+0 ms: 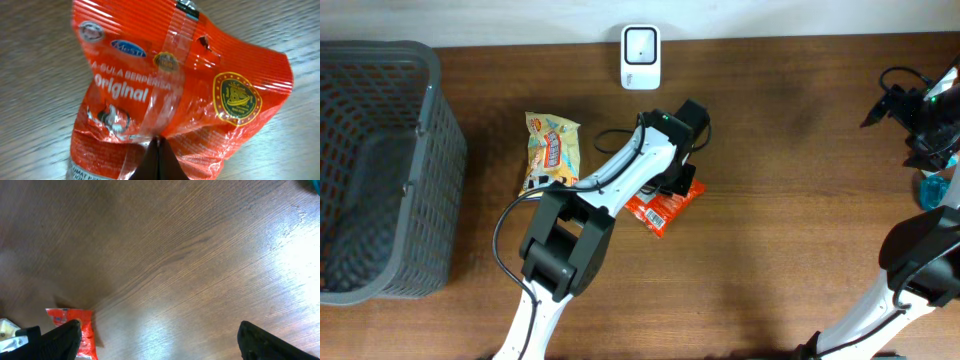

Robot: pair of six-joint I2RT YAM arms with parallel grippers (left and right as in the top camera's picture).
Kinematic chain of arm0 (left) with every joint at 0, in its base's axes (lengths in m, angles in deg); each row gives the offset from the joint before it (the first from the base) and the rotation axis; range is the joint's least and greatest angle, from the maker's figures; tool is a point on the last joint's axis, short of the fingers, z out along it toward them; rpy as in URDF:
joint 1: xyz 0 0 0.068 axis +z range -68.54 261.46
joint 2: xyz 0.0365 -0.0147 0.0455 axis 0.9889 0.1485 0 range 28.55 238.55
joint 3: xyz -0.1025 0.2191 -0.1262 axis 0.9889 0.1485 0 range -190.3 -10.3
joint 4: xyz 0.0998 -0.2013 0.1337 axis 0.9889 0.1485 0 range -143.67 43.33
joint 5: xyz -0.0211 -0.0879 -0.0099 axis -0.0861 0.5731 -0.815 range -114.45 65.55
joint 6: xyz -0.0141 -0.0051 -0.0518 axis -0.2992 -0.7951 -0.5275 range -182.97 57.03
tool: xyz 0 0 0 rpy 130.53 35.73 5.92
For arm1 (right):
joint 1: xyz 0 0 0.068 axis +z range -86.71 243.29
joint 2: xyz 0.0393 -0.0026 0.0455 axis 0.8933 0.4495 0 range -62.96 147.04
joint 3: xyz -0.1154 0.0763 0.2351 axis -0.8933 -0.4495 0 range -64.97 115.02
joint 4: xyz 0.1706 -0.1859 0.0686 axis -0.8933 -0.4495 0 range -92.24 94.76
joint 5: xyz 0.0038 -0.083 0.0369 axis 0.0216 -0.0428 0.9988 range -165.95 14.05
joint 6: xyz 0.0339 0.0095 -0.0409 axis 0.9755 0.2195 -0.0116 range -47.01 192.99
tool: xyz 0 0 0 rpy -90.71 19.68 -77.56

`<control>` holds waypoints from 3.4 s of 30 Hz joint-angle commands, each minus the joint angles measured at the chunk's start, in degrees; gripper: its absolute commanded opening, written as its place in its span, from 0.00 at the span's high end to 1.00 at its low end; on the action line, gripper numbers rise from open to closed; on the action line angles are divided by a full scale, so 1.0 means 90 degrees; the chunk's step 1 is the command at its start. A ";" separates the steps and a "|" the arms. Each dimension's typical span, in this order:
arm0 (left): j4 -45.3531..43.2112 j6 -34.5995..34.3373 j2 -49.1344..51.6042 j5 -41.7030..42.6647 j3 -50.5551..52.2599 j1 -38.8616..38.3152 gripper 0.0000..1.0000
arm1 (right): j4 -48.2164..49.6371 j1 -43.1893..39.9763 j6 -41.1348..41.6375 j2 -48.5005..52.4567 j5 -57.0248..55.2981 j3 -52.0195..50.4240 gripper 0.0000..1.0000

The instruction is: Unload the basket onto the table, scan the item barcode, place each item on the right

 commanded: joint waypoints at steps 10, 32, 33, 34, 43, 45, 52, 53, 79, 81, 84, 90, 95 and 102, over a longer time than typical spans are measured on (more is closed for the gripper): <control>0.2795 -0.0017 0.0223 0.0537 -0.1523 0.0199 0.95 | 0.0002 -0.0005 -0.0015 0.0007 -0.0080 0.0002 0.02; 0.0891 -0.0187 0.0221 -0.2433 -0.0644 -0.0017 1.00 | 0.0002 -0.0005 -0.0015 0.0007 -0.0080 0.0002 0.02; 0.1010 -0.0185 0.0221 -0.2164 -0.0928 -0.0017 1.00 | 0.0002 -0.0005 -0.0015 0.0007 -0.0080 0.0002 0.02; 0.1117 -0.0187 0.0221 -0.1940 -0.1212 -0.0017 1.00 | 0.0002 -0.0005 -0.0015 0.0007 -0.0080 0.0002 0.02; 0.1001 -0.0792 0.0554 -0.1681 -0.1705 -0.0017 0.95 | 0.0002 -0.0005 -0.0015 0.0007 -0.0080 0.0002 0.02; 0.0758 -0.0792 0.0988 -0.1564 -0.1705 -0.0017 0.94 | 0.0002 -0.0005 -0.0015 0.0007 -0.0078 0.0002 0.02; 0.0750 -0.0588 0.1098 -0.1127 -0.2229 -0.0015 0.97 | 0.0002 -0.0005 -0.0015 0.0007 -0.0080 0.0002 0.02; 0.0950 -0.0590 0.1049 -0.1200 -0.2533 -0.0010 0.96 | 0.0002 -0.0005 -0.0015 0.0007 -0.0080 0.0002 0.02; 0.2171 -0.0597 0.1149 -0.1297 -0.3053 0.1491 0.95 | 0.0002 -0.0005 -0.0015 0.0007 -0.0080 0.0002 0.01; 0.2696 -0.0595 0.1149 -0.0721 -0.4063 0.1503 0.96 | 0.0002 -0.0005 -0.0015 0.0007 -0.0080 0.0002 0.02; 0.2455 -0.0595 0.1166 0.0648 -0.4265 0.1319 0.94 | 0.0002 -0.0005 -0.0015 0.0007 -0.0080 0.0002 0.02; 0.0882 -0.0595 0.1175 0.0624 -0.2625 0.0770 0.88 | 0.0002 -0.0005 -0.0012 0.0007 -0.0080 0.0002 0.02; 0.0104 -0.0595 0.1173 0.0629 -0.1996 0.0816 0.75 | 0.0002 -0.0005 -0.0015 0.0007 -0.0080 0.0002 0.02; 0.2154 -0.0590 0.1037 0.0627 -0.4996 0.1175 0.18 | 0.0000 -0.0005 -0.0015 0.0007 -0.0080 0.0002 0.02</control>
